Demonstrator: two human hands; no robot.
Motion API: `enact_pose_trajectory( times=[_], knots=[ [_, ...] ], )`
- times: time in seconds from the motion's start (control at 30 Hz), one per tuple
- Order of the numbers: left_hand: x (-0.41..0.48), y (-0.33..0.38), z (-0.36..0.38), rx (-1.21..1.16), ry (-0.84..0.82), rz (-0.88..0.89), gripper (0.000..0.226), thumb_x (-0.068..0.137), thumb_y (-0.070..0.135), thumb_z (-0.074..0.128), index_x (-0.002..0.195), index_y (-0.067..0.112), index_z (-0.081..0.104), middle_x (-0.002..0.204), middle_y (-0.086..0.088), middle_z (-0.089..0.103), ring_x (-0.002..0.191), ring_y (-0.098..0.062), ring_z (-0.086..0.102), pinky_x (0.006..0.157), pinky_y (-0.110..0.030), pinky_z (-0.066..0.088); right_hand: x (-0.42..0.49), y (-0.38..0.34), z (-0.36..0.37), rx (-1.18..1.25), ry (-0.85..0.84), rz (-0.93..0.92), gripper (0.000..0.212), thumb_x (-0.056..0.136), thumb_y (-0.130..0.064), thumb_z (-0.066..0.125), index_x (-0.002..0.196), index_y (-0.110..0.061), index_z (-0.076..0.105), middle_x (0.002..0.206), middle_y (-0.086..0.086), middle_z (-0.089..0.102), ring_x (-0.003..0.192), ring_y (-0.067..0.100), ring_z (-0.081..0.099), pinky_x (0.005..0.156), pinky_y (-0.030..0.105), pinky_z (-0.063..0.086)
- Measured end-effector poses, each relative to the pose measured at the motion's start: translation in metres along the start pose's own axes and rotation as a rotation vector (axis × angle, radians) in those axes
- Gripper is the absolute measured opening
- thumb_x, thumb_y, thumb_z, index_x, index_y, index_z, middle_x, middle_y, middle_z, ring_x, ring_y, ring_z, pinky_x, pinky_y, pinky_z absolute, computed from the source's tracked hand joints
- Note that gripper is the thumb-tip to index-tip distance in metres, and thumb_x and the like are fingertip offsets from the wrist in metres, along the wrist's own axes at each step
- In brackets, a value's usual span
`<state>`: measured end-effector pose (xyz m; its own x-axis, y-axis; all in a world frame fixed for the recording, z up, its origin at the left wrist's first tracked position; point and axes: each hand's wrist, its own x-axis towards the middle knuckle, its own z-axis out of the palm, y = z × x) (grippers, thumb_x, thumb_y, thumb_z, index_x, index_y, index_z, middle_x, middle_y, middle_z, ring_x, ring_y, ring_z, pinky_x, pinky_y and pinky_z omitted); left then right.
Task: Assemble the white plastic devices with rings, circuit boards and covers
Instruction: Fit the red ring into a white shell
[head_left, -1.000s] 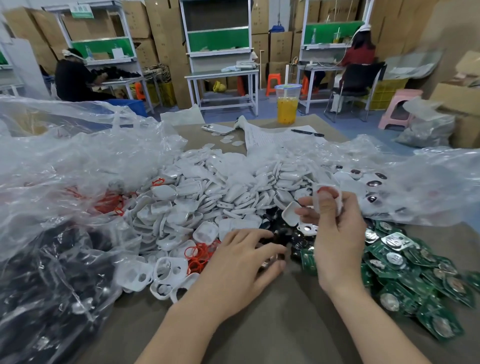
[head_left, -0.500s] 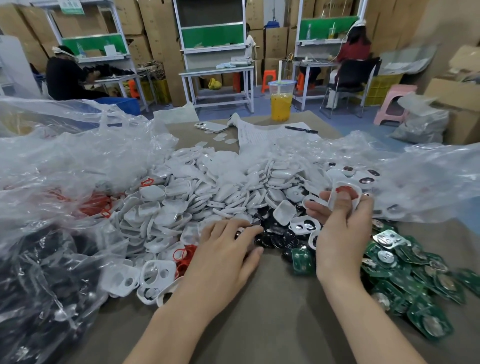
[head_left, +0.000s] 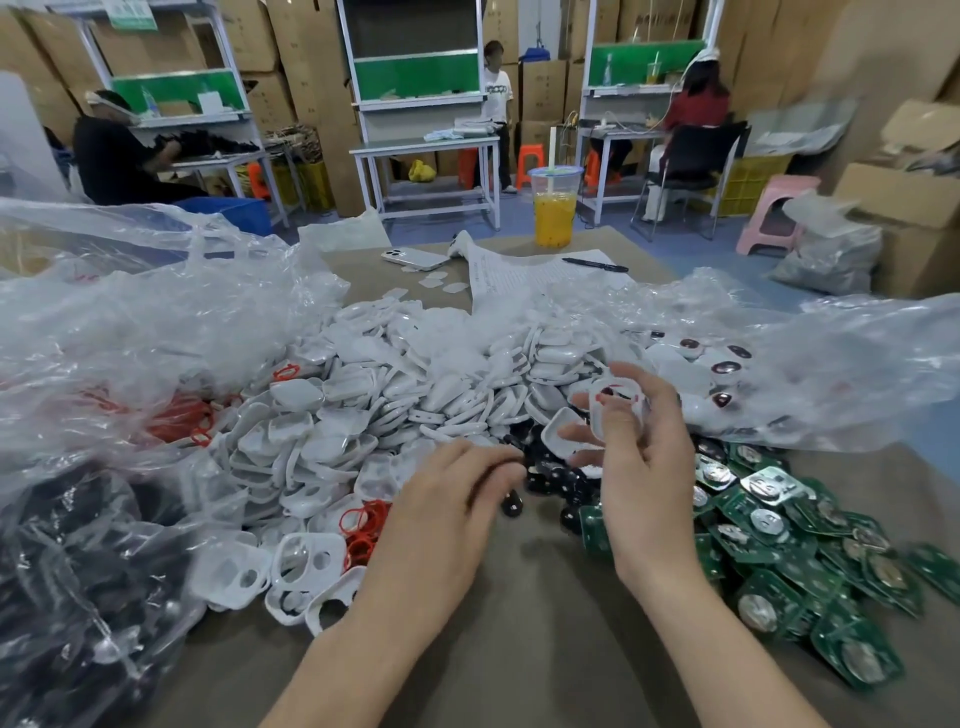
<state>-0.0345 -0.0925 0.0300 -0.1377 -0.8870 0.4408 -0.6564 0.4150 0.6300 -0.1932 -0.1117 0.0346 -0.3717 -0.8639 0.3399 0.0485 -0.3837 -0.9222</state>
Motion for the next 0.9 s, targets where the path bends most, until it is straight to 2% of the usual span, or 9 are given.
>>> enact_pose_trajectory(
  times=[0.07,0.1,0.17,0.33,0.43,0.57,0.67,0.8,0.9],
  knots=[
    [0.0044,0.0038,-0.0058,-0.412,0.045,-0.233,0.020,0.099,0.027,0.061,0.096,0.038,0.078,0.081,0.019,0.071,0.078,0.005,0.063,0.072,-0.010,0.046,-0.0028,-0.0006,0.0036,0.056,-0.108,0.058,0.032,0.104,-0.011,0.047,0.111,-0.039,0.061,0.098,-0.006,0.073,0.074,0.019,0.074,0.057,0.024,0.055],
    [0.0062,0.0050,-0.0080,-0.525,0.038,-0.288,0.028,0.100,0.022,0.060,0.093,0.041,0.079,0.074,0.017,0.070,0.071,0.002,0.063,0.067,-0.011,0.048,-0.0041,-0.0004,0.0053,0.085,-0.161,0.095,0.030,0.104,-0.011,0.048,0.111,-0.036,0.062,0.097,-0.004,0.073,0.073,0.019,0.074,0.056,0.024,0.055],
    [0.0072,0.0059,-0.0104,-0.620,0.008,-0.321,0.039,0.102,0.013,0.055,0.091,0.043,0.079,0.072,0.013,0.070,0.070,-0.001,0.063,0.069,-0.014,0.052,-0.0055,0.0005,0.0075,0.136,-0.256,0.174,0.027,0.103,-0.008,0.048,0.113,-0.029,0.062,0.092,0.000,0.073,0.068,0.021,0.072,0.052,0.025,0.053],
    [0.0071,0.0051,-0.0085,-0.718,0.020,-0.359,0.026,0.101,0.011,0.058,0.108,0.030,0.073,0.077,0.008,0.074,0.071,-0.002,0.066,0.070,-0.012,0.052,-0.0032,0.0028,0.0080,0.245,-0.349,0.295,0.020,0.101,-0.006,0.052,0.116,-0.016,0.060,0.089,0.005,0.075,0.060,0.021,0.068,0.048,0.026,0.049],
    [0.0073,0.0053,-0.0089,-0.745,0.032,-0.368,0.021,0.099,0.013,0.061,0.107,0.028,0.073,0.078,0.008,0.075,0.069,-0.002,0.066,0.067,-0.012,0.051,-0.0026,0.0033,0.0081,0.275,-0.368,0.309,0.020,0.098,-0.011,0.061,0.116,-0.017,0.061,0.087,0.005,0.074,0.060,0.020,0.068,0.048,0.026,0.050],
    [0.0066,0.0059,-0.0088,-0.749,0.044,-0.357,0.018,0.098,0.015,0.063,0.103,0.028,0.074,0.075,0.007,0.074,0.067,-0.002,0.065,0.066,-0.012,0.050,-0.0043,0.0030,0.0099,0.279,-0.377,0.293,0.034,0.082,-0.027,0.072,0.114,-0.019,0.064,0.079,0.005,0.070,0.062,0.021,0.069,0.049,0.025,0.050],
    [0.0068,0.0065,-0.0081,-0.767,0.047,-0.349,0.019,0.097,0.013,0.064,0.101,0.027,0.075,0.076,0.006,0.074,0.067,-0.003,0.065,0.066,-0.012,0.050,-0.0038,0.0050,0.0080,0.280,-0.373,0.288,0.022,0.089,-0.020,0.070,0.110,-0.021,0.065,0.077,0.008,0.070,0.062,0.022,0.070,0.050,0.025,0.050],
    [0.0058,0.0048,-0.0077,-0.819,0.023,-0.365,0.016,0.096,0.015,0.065,0.098,0.025,0.078,0.073,0.004,0.072,0.070,-0.009,0.066,0.069,-0.014,0.052,-0.0042,0.0053,0.0072,0.265,-0.390,0.297,0.015,0.081,-0.030,0.072,0.096,-0.032,0.070,0.074,0.014,0.072,0.058,0.025,0.065,0.052,0.026,0.051],
    [0.0064,0.0037,-0.0062,-0.868,0.006,-0.389,0.013,0.098,0.017,0.064,0.100,0.022,0.077,0.081,-0.003,0.076,0.074,-0.011,0.068,0.073,-0.021,0.056,-0.0037,0.0072,0.0058,0.246,-0.383,0.292,0.012,0.090,-0.024,0.072,0.099,-0.031,0.069,0.080,0.013,0.075,0.060,0.024,0.069,0.055,0.026,0.054]
  ],
)
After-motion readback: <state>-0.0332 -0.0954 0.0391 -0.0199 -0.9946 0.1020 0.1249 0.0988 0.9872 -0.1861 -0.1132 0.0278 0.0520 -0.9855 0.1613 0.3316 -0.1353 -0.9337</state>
